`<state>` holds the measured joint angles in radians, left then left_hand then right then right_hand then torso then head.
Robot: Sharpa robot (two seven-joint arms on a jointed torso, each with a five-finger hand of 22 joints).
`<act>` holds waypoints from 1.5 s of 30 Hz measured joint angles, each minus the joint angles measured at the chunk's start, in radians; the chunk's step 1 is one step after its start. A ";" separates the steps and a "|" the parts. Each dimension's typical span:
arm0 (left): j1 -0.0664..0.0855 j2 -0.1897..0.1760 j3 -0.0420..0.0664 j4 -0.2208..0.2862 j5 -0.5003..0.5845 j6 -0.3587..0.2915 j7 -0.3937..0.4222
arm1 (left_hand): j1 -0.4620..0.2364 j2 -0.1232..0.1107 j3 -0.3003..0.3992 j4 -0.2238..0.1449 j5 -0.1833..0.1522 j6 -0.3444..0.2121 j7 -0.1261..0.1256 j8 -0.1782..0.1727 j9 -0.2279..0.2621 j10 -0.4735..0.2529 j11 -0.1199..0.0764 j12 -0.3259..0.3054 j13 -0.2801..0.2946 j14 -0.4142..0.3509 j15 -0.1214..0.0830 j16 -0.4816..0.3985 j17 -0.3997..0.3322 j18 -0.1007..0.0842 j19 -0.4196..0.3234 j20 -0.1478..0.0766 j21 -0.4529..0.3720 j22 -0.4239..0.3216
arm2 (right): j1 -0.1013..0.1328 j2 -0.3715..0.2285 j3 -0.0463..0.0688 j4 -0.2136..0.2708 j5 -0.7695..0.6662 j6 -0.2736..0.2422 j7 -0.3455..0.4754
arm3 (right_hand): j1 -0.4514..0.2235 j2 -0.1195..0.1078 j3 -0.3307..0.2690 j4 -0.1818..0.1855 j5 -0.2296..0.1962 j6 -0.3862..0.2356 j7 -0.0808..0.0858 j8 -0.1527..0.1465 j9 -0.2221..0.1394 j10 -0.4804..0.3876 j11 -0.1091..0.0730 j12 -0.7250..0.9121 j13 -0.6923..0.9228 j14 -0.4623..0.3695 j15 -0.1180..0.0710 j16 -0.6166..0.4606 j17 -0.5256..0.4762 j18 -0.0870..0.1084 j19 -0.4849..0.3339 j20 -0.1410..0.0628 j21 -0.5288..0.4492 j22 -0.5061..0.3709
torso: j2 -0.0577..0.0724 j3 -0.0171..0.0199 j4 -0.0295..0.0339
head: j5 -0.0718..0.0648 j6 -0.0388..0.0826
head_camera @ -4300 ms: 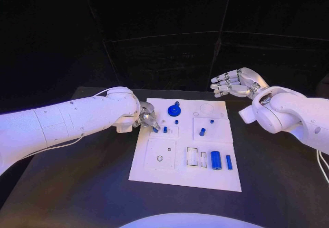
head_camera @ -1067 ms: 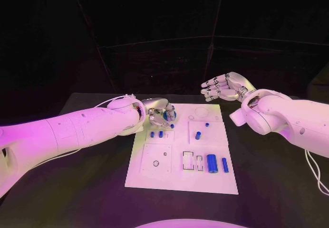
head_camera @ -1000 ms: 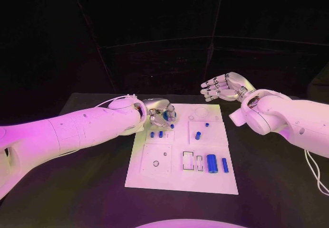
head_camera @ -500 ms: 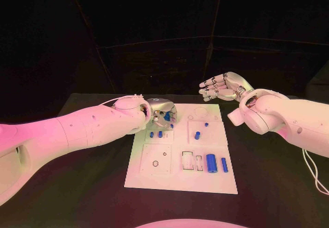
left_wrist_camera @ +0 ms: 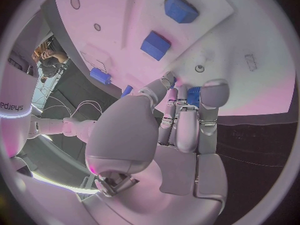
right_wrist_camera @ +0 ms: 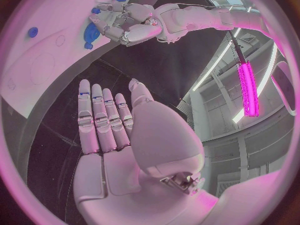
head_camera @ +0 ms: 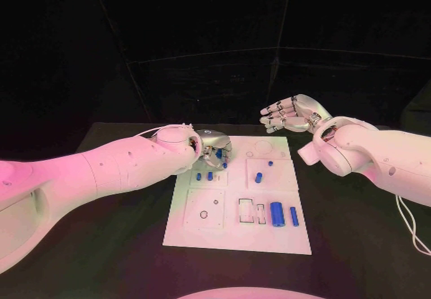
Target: Assemble the parts on the task board
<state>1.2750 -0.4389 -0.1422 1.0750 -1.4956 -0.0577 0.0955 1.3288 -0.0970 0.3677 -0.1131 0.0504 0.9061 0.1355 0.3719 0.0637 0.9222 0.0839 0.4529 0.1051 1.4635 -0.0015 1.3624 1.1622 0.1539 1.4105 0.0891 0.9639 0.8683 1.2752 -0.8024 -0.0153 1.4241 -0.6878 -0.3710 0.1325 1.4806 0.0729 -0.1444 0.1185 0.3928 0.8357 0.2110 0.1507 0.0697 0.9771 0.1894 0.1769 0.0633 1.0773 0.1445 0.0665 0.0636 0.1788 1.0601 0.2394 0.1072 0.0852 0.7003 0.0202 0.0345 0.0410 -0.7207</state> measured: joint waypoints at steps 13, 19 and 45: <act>0.006 0.011 0.003 -0.010 -0.007 0.032 -0.018 | -0.004 0.004 0.003 -0.003 0.000 0.004 0.003 -0.019 0.000 0.017 -0.002 -0.008 -0.012 0.000 0.000 -0.007 -0.027 -0.015 0.010 -0.003 0.022 0.029 | 0.000 0.002 0.000 0.000 -0.001 0.002 0.001 | 0.000 0.000 0.000 0.000 0.000 0.000 0.000 0.000 0.000 0.000 0.000 0.000 0.000 0.000 0.000 0.000 0.000 0.000 0.000 0.000 0.000 0.000 | 0.000 0.0000 -0.0001 | 0.002 0.002; 0.007 0.016 0.004 -0.010 -0.008 0.041 -0.022 | -0.008 0.008 0.003 -0.003 0.000 0.007 0.000 -0.030 0.000 0.027 -0.005 -0.008 -0.016 0.003 -0.004 -0.007 -0.031 -0.015 0.014 -0.007 0.030 0.036 | 0.000 0.005 0.000 -0.001 -0.001 0.004 0.001 | 0.000 0.000 0.000 0.000 0.000 0.000 0.000 0.000 0.000 0.000 0.000 0.000 0.000 0.000 0.000 0.000 0.000 0.000 0.000 0.000 0.000 0.000 | 0.000 -0.0009 0.0004 | 0.003 0.003; 0.008 0.017 0.005 -0.007 -0.008 0.058 -0.032 | -0.011 0.046 0.033 -0.005 0.000 0.065 -0.007 -0.044 0.006 0.093 -0.018 -0.019 -0.029 0.004 -0.011 -0.012 -0.042 -0.015 0.025 -0.013 0.062 0.074 | 0.000 0.007 0.000 -0.005 -0.001 0.014 -0.001 | 0.000 0.000 0.003 -0.003 0.000 0.000 0.000 0.000 0.000 0.000 0.000 0.000 0.000 0.000 0.000 0.000 0.000 0.000 0.000 0.000 -0.004 -0.001 | 0.000 -0.0007 0.0005 | 0.013 0.000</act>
<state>1.2827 -0.4216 -0.1369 1.0683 -1.5041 0.0004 0.0639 1.3179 -0.0515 0.4005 -0.1179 0.0502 0.9715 0.1283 0.3282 0.0699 1.0147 0.0656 0.4334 0.0760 1.4671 -0.0126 1.3507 1.1203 0.1387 1.4360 0.0761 1.0255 0.9427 1.2752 -0.7956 -0.0153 1.4190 -0.6893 -0.3573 0.1315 1.4806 0.0729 -0.1418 0.1159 0.3928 0.8357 0.2110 0.1507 0.0698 0.9771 0.1895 0.1769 0.0633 1.0774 0.1445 0.0665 0.0636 0.1787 1.0601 0.2394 0.1035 0.0844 0.7005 0.0196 0.0350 0.0544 -0.7205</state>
